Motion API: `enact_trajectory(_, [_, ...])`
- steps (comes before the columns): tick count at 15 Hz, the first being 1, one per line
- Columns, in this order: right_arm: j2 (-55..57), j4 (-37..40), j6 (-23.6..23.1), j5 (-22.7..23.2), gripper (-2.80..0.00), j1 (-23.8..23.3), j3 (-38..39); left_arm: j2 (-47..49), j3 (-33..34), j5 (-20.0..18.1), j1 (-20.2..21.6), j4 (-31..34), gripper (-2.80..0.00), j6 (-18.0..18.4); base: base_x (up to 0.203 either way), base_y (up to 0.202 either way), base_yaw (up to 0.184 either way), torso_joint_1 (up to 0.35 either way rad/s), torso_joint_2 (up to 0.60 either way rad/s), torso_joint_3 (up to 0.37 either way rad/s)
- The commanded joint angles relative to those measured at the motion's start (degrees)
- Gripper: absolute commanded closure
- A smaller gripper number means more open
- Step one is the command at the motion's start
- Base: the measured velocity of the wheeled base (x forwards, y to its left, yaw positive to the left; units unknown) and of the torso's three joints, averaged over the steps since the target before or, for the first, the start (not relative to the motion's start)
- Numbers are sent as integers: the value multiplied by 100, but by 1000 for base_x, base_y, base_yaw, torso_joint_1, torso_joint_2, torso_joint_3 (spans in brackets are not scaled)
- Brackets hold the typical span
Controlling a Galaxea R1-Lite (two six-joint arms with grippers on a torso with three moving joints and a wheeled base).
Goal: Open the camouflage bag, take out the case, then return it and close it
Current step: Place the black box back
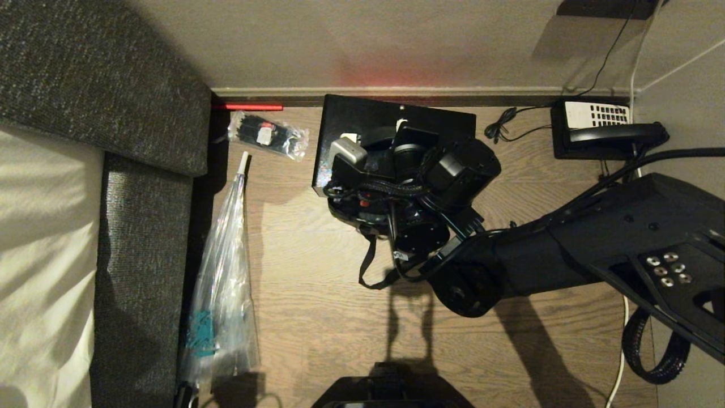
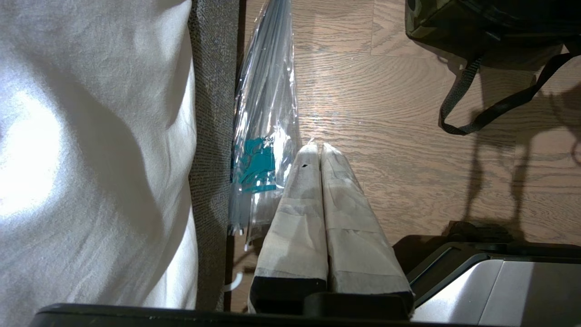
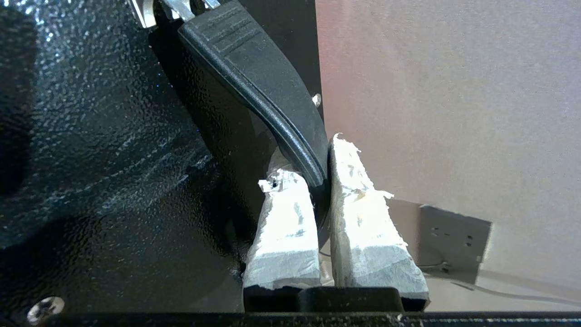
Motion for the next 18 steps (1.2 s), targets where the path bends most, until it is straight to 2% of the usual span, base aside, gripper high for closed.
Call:
enact_trajectory(1, [70,-41,-44,-19,0,-12,-19,7,0,1,0,0,0,-2,0,0,0,0,0,0])
enact_trajectory(18, [-232,-19,-111,-10,0,-248,176,7,0,1,0,-2,0,-2,0,0,0,0,0,0])
